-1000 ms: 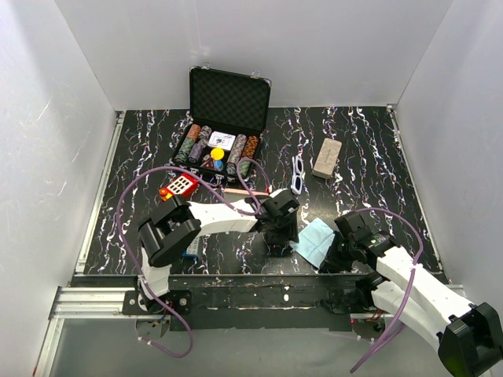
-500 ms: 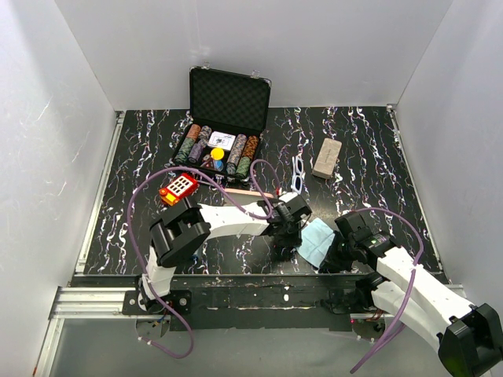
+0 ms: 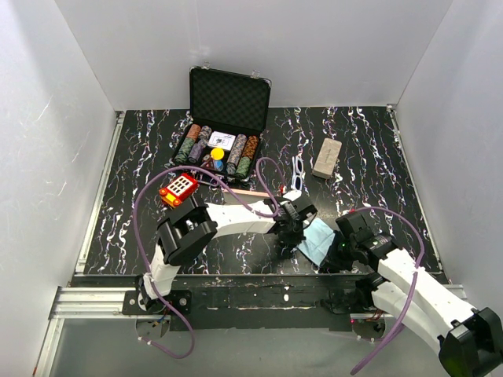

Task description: Organize the sunglasses

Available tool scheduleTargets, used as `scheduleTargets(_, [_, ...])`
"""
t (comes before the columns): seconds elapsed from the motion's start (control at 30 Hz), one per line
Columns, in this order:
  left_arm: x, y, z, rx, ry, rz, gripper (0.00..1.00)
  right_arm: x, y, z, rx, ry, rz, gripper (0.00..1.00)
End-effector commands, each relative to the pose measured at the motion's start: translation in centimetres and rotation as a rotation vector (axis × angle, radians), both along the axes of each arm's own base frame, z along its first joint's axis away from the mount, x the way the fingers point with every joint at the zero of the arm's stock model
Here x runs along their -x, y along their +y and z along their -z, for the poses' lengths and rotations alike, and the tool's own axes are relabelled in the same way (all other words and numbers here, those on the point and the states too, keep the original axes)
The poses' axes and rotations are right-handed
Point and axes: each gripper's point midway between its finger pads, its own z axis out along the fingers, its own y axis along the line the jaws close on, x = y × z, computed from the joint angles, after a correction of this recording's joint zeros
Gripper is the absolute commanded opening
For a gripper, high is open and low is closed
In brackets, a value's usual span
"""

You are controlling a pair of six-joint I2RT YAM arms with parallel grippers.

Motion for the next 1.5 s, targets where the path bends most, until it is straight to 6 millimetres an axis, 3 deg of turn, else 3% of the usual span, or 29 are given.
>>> scheduleTargets(0.0, [-0.2, 1.2, -1.3, -0.025, -0.049, -0.008, 0.0, -0.5, 1.4, -2.4, -0.075, -0.07, -0.094, 0.01])
scheduleTargets(0.17, [0.6, 2.3, -5.8, 0.034, -0.124, -0.047, 0.0, 1.2, 4.7, -6.1, -0.271, -0.048, -0.277, 0.01])
scheduleTargets(0.43, [2.9, 7.4, -12.0, 0.06, -0.185, -0.166, 0.0, 4.0, 8.1, -11.4, -0.572, -0.004, -0.386, 0.01])
scheduleTargets(0.57, [3.3, 8.8, -13.1, 0.047, -0.21, -0.198, 0.0, 5.0, 8.7, -12.3, -0.661, 0.02, -0.388, 0.01])
scheduleTargets(0.73, [2.1, 7.8, -12.6, -0.007, -0.25, -0.181, 0.0, 3.5, 8.5, -11.7, -0.622, -0.032, -0.313, 0.01])
scheduleTargets(0.93, [-0.9, 6.1, -12.4, -0.029, -0.316, -0.17, 0.0, 0.6, 6.2, -9.7, -0.424, -0.088, -0.165, 0.01])
scheduleTargets(1.2, [-4.8, 4.3, -9.3, -0.026, -0.269, -0.16, 0.0, -3.3, 2.3, -7.6, -0.172, -0.125, -0.088, 0.01])
scheduleTargets(1.4, [-6.4, 3.5, -6.4, -0.032, -0.207, -0.149, 0.0, -5.5, 1.0, -7.6, -0.109, -0.168, -0.054, 0.01])
scheduleTargets(1.47, [-6.5, 3.5, -6.0, -0.038, -0.2, -0.147, 0.0, -5.6, 1.5, -7.4, -0.134, -0.162, -0.074, 0.01])
